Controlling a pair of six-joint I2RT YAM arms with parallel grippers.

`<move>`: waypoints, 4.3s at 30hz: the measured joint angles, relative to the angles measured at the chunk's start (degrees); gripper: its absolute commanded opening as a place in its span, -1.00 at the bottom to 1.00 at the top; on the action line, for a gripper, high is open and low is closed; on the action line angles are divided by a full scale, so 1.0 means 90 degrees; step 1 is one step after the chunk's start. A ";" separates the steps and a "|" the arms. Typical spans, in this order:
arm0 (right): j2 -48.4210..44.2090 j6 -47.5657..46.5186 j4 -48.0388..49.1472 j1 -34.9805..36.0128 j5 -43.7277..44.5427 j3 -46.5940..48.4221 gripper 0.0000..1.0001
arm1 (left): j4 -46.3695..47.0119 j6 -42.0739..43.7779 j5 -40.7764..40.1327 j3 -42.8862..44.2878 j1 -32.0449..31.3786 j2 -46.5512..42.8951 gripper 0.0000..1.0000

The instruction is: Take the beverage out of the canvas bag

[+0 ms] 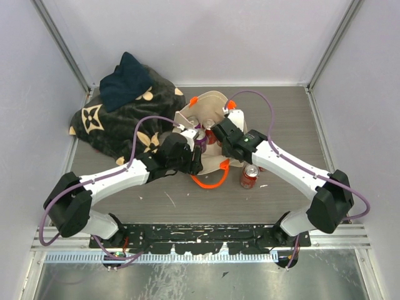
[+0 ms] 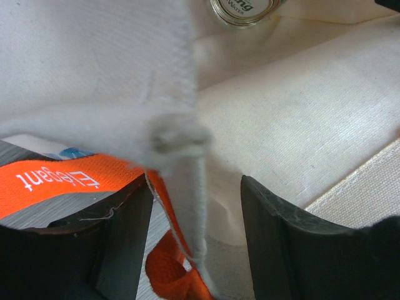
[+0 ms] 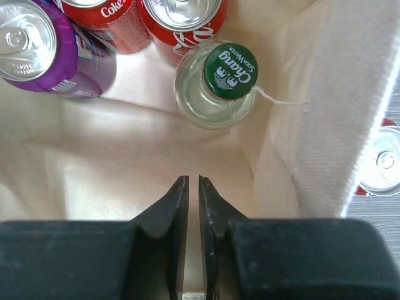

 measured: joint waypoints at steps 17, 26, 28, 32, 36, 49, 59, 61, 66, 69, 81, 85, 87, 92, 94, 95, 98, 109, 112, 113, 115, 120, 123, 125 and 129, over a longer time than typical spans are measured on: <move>0.0384 0.0692 0.0758 -0.0061 0.1061 0.0420 0.84 | 0.0308 -0.0143 0.0185 0.0002 -0.0024 0.0238 0.29; 0.0619 0.0998 0.0833 -0.0284 0.1804 0.0534 0.51 | 0.0138 -0.0007 0.0180 0.0027 -0.0024 0.0238 0.30; 0.0622 0.1044 0.0838 -0.0311 0.1880 0.0517 0.40 | 0.0102 0.0029 0.0177 0.0053 -0.0024 0.0238 0.30; 0.0622 0.1071 0.0952 -0.0316 0.1987 0.0347 0.30 | 0.0039 0.0092 0.0177 0.0063 -0.0024 0.0238 0.30; 0.0622 0.1069 0.1059 -0.0316 0.2016 0.0160 0.29 | 0.0027 0.0141 0.0180 0.0063 -0.0024 0.0238 0.30; 0.0923 0.0935 0.1418 -0.0396 0.2327 0.0015 0.24 | 0.0007 0.0214 0.0175 0.0066 -0.0024 0.0238 0.31; 0.1290 0.0546 0.1817 -0.0476 0.2450 0.0002 -0.53 | -0.0126 0.0262 0.0153 0.0185 -0.0024 0.0321 0.31; 0.1319 0.0578 0.2033 -0.0476 0.2504 0.0007 -0.99 | -0.0155 0.0267 0.0153 0.0199 -0.0024 0.0362 0.31; 0.1375 0.0432 0.2169 -0.0483 0.2514 0.0044 -0.99 | -0.0257 0.0311 0.0160 0.0294 -0.0024 0.0444 0.31; 0.1348 0.0226 0.2314 -0.0483 0.2460 -0.0015 -0.99 | -0.0313 0.0333 0.0163 0.0352 -0.0024 0.0483 0.31; 0.0629 -0.1129 0.2526 -0.0423 0.1831 -0.0219 -0.99 | -0.0379 0.0364 0.0155 0.0452 -0.0024 0.0532 0.31; 0.0092 -0.1627 0.2455 -0.0219 0.1836 -0.0197 -0.99 | -0.0418 0.0362 0.0148 0.0493 -0.0024 0.0537 0.31; -0.0170 -0.1894 0.2395 -0.0100 0.1826 -0.0097 -0.99 | -0.0423 0.0359 0.0143 0.0493 -0.0024 0.0539 0.31; -0.0510 -0.2565 0.2344 0.0238 0.1851 0.0486 -0.99 | -0.0423 0.0350 0.0138 0.0493 -0.0024 0.0542 0.31; -0.0576 -0.2834 0.2341 0.0340 0.1897 0.0794 -0.99 | -0.0423 0.0328 0.0136 0.0493 -0.0024 0.0542 0.31; -0.0605 -0.2992 0.2346 0.0379 0.1936 0.0976 -0.99 | -0.0423 0.0321 0.0136 0.0493 -0.0024 0.0542 0.31; -0.0770 -0.3439 0.2480 0.0461 0.2021 0.1377 -0.99 | -0.0423 0.0301 0.0131 0.0493 -0.0024 0.0542 0.31; -0.1763 -0.4459 0.3230 -0.0758 0.2679 0.1430 -0.99 | -0.0454 0.0279 0.0073 0.0525 -0.0024 0.0542 0.31; -0.1996 -0.4369 0.3181 -0.1525 0.2667 0.1158 -0.99 | -0.0466 0.0279 0.0056 0.0527 -0.0024 0.0542 0.31; -0.2040 -0.4323 0.3147 -0.1792 0.2625 0.1066 -0.99 | -0.0471 0.0279 0.0056 0.0527 -0.0024 0.0539 0.31; -0.2091 -0.4163 0.3077 -0.2305 0.2465 0.0865 -0.99 | -0.0474 0.0274 0.0044 0.0527 -0.0027 0.0542 0.31; -0.1957 -0.3597 0.2839 -0.3398 0.1557 0.0406 -0.99 | -0.0566 0.0255 -0.0012 0.0602 -0.0032 0.0542 0.31; -0.1656 -0.3308 0.2863 -0.3886 0.0981 0.0180 -0.99 | -0.0636 0.0255 -0.0083 0.0709 -0.0032 0.0556 0.31; -0.1416 -0.3167 0.2994 -0.4085 0.0663 -0.0063 -0.99 | -0.0656 0.0253 -0.0119 0.0755 -0.0032 0.0600 0.31; -0.1030 -0.3021 0.3218 -0.4150 0.0214 -0.0551 -0.99 | -0.0682 0.0211 -0.0155 0.0765 -0.0032 0.0636 0.31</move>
